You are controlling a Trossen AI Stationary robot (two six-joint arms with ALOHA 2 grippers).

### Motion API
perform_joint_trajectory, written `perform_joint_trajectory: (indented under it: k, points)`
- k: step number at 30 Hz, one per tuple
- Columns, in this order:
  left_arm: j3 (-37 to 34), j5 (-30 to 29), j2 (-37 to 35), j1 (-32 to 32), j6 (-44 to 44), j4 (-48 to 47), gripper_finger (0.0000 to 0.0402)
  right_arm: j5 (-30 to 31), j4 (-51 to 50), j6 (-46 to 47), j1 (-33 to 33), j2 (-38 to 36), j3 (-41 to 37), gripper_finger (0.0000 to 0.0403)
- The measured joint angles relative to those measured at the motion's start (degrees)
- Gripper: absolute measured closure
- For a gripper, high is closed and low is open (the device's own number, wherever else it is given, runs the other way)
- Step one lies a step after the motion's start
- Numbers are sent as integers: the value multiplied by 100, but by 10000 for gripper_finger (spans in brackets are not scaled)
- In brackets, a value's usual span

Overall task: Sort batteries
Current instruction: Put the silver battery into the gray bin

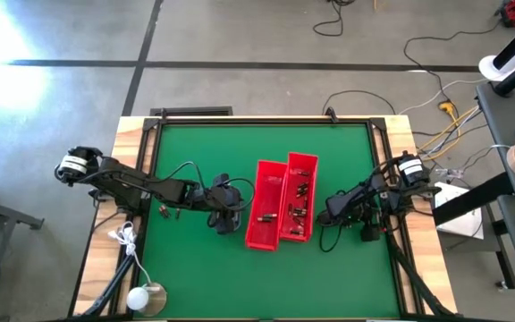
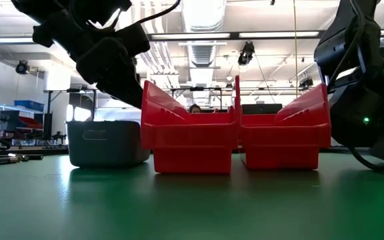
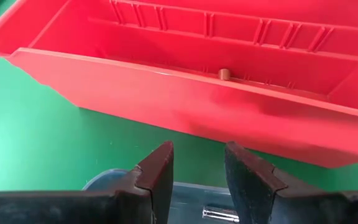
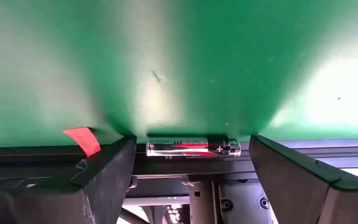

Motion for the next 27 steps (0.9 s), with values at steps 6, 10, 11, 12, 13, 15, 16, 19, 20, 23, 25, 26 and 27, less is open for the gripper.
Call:
perform_joint_trajectory:
  k: [6,10,11,12,13,15,16,19,20,23,25,26,27]
  points:
    - [0,0,0,0,0,-7,279,-5,-60,91,-467,0,-6,109]
    - [2,0,0,0,0,-9,279,44,-94,63,-689,0,-5,122]
    - [2,0,0,0,0,-11,279,46,-92,37,-696,0,-3,125]
    - [2,0,0,0,0,-11,279,44,-92,26,-696,0,-5,127]
    - [2,0,0,0,0,-13,279,42,-90,10,-696,0,-7,128]
    - [3,0,0,0,0,-16,279,19,-82,2,-696,0,-23,131]
    - [4,0,0,0,0,-17,279,3,-81,4,-690,0,-31,132]
    - [9,0,0,0,0,-20,279,-116,-65,46,-600,-2,-56,133]
    - [9,0,0,0,0,-21,279,-120,-63,47,-544,-4,-62,133]
    - [11,0,0,0,0,-25,279,-197,-63,44,-344,-4,-64,131]
    - [11,0,0,0,0,-37,279,-232,-63,53,-180,-4,-65,132]
    - [11,0,0,0,2,-41,279,-252,-63,70,-104,-4,-65,134]
    - [11,0,0,0,2,-47,279,-264,-63,92,-30,-4,-65,136]
